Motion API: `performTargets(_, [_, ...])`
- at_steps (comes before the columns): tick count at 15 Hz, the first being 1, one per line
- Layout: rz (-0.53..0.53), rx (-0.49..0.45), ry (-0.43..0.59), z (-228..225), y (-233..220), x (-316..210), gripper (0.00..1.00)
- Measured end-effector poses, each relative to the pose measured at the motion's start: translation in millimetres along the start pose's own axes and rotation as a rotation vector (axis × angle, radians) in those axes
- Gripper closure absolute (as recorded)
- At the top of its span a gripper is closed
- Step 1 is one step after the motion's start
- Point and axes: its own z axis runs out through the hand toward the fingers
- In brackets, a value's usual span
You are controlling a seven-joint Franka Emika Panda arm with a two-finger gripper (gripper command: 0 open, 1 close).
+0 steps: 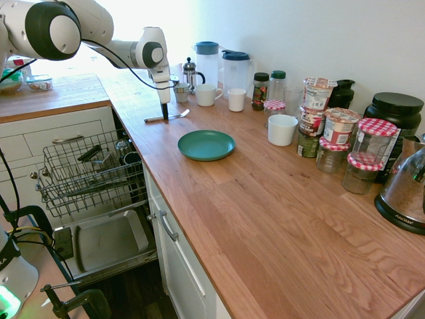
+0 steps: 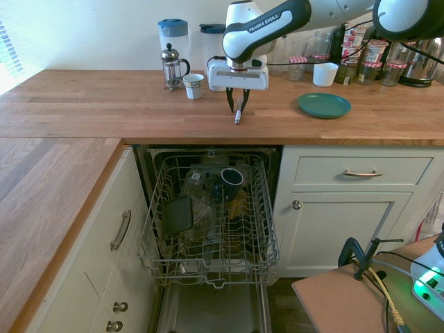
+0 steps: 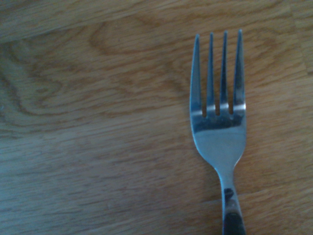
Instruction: Put the fork in the dishwasher
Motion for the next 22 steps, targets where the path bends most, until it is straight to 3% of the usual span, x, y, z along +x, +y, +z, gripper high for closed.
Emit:
performTargets(6, [-0.001,0.039,0.002,-3,7,6,1.00])
performTargets(9, [-0.029,0.073,0.009,-30,32,0,1.00])
performTargets(15, [-0.109,0.133,0.042,-110,123,-55,1.00])
performTargets(22, [-0.179,0.210,0.041,-118,243,-136,1.00])
